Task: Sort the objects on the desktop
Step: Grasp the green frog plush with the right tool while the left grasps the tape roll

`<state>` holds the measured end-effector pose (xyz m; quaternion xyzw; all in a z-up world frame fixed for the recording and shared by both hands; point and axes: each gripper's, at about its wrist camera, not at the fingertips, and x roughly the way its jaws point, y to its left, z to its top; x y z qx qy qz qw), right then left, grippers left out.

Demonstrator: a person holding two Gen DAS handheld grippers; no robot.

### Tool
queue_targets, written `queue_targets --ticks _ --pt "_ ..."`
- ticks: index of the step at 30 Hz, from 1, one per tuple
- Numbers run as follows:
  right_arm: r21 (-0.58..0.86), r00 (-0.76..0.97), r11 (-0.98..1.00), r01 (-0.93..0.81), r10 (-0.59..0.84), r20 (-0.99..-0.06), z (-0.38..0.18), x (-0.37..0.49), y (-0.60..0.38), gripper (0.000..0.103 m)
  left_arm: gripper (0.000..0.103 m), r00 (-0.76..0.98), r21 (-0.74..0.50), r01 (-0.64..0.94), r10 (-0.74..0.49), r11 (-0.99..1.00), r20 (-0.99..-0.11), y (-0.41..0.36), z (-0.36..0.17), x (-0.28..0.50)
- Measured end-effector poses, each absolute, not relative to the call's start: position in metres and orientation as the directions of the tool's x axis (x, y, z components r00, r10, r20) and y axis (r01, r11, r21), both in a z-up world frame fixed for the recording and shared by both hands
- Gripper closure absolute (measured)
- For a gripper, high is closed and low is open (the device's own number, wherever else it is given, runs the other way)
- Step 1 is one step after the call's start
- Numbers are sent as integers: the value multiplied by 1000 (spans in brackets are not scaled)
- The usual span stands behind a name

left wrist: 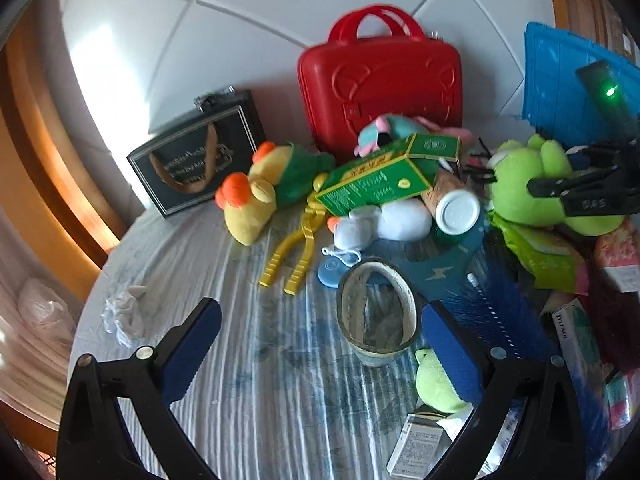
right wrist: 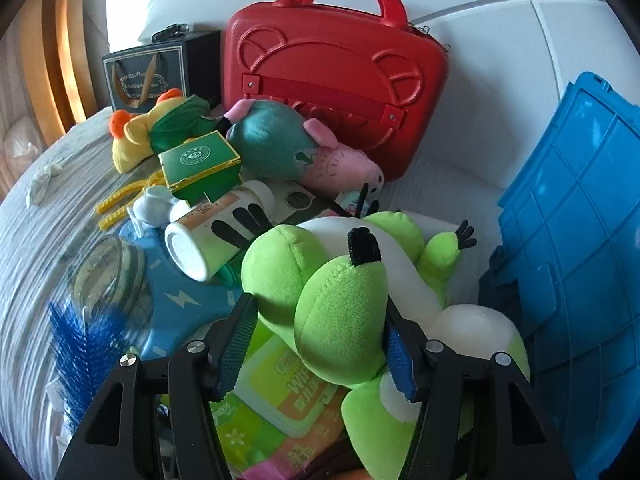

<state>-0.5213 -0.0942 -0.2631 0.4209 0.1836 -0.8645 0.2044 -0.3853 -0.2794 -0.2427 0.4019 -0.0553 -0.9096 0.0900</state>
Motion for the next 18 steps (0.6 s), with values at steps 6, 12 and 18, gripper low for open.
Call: queue_targets --ticks 6,12,18 --pt "-148 -568 -839 523 -214 -795 -267 -520 -99 26 1 -591 40 -30 -14 -999 -807 -274 -297 -434" --pt "-154 -557 -829 538 -213 -802 -269 -521 -101 24 1 -526 17 -74 25 -997 -850 -275 -338 -457" --pt "-178 -547 -810 558 -199 -813 -271 -522 -104 24 22 -497 -97 -79 124 -992 -859 -286 -360 -458"
